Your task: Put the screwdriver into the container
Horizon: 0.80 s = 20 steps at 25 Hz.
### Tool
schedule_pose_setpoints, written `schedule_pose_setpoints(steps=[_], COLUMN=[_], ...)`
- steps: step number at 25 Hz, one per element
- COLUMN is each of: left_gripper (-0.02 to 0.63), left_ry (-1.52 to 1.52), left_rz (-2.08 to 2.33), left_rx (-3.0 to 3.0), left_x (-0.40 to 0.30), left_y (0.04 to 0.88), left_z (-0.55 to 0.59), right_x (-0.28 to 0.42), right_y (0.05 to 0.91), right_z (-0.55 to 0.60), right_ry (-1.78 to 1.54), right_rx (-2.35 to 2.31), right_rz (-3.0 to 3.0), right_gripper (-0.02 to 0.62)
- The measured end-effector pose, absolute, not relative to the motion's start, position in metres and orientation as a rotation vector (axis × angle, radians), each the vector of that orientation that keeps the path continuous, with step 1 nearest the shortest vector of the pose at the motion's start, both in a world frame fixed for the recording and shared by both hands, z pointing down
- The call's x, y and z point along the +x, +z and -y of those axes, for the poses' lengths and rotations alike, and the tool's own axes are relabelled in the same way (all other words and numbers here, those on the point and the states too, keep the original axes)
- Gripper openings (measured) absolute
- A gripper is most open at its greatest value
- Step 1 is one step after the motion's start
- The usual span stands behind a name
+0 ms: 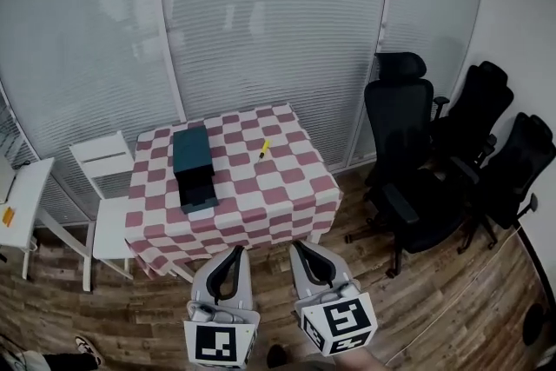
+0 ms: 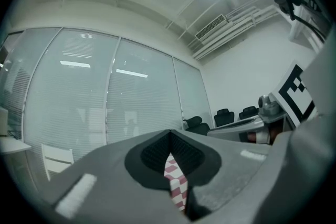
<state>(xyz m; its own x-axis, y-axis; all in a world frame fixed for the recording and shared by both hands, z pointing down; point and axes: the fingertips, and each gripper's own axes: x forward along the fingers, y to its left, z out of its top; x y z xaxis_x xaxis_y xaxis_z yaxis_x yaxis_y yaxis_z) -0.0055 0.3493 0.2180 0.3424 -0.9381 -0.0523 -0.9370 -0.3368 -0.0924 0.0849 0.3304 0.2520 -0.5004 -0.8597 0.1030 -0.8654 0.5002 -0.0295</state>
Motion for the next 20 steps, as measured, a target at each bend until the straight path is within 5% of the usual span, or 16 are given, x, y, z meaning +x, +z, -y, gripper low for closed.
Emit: schedule_pose_setpoints(steps=[20], left_gripper=[0.001], left_ry=[-0.158], left_rz=[-1.726], left_rx=[-2.545], left_x=[0.018], left_y=[0.257], left_z=[-0.179], right_x=[0.102], right_y=[0.293], right_z=[-0.167], right_ry=[0.255], right_rx=[1.533], right_rz=[2.607], right_gripper=[0.026])
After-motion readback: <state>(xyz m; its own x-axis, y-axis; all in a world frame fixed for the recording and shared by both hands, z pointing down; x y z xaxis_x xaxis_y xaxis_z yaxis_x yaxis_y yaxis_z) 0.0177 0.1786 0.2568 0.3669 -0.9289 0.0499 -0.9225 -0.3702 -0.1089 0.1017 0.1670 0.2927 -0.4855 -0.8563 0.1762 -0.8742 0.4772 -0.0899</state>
